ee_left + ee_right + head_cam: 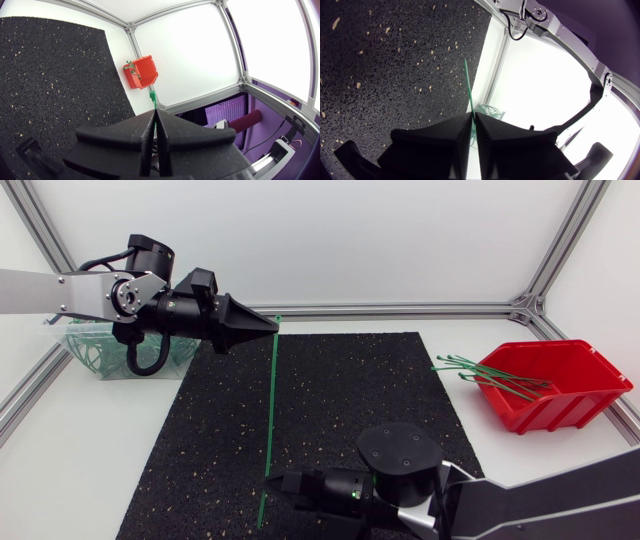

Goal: Take a green cable tie from the red box, thread the tail through the head to close it, then place it in the transparent bin on the left.

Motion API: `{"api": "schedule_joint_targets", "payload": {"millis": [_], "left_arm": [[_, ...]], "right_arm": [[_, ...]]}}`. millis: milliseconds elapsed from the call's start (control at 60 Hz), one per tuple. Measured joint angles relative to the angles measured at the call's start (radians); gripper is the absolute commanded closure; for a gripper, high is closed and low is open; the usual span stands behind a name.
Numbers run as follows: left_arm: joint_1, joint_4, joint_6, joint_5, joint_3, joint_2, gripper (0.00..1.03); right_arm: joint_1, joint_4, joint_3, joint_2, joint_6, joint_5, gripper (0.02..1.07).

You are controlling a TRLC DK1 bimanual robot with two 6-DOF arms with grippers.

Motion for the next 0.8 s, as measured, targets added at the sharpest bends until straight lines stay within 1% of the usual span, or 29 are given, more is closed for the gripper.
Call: {"api": "schedule_joint_targets", "payload": {"millis": [117, 217, 383, 500, 550, 667, 733, 800], "left_arm": [[-0.001, -0.003, 0.02, 0.0, -0.001, -0.002, 1.0], [-0.002, -0.007, 0.045, 0.0, -0.017, -0.02, 1.0], [-0.004, -0.006, 0.105, -0.005, -0.07, -0.096, 1.0], [-0.022, -0.006, 0.147, -0.031, -0.107, -0.144, 1.0], [-0.034, -0.004, 0.158, -0.05, -0.12, -0.159, 1.0], [-0.056, 0.004, 0.183, -0.085, -0.159, -0.194, 1.0], [-0.067, 0.011, 0.187, -0.096, -0.179, -0.217, 1.0], [-0.075, 0.04, 0.197, -0.103, -0.203, -0.244, 1.0]], "right_arm": [[-0.003, 0.008, 0.0, 0.008, 0.004, -0.017, 1.01], [-0.018, 0.005, 0.01, 0.026, 0.053, -0.018, 1.01], [-0.023, 0.001, 0.039, 0.027, 0.262, -0.001, 1.01], [-0.023, -0.002, 0.05, 0.023, 0.414, 0.039, 1.01], [-0.023, -0.022, 0.05, 0.013, 0.484, 0.056, 1.01], [-0.023, -0.195, 0.065, -0.064, 0.655, 0.073, 1.01], [-0.023, -0.33, 0.092, -0.129, 0.768, 0.072, 1.01], [-0.023, -0.472, 0.13, -0.199, 0.89, 0.05, 1.01]]}}
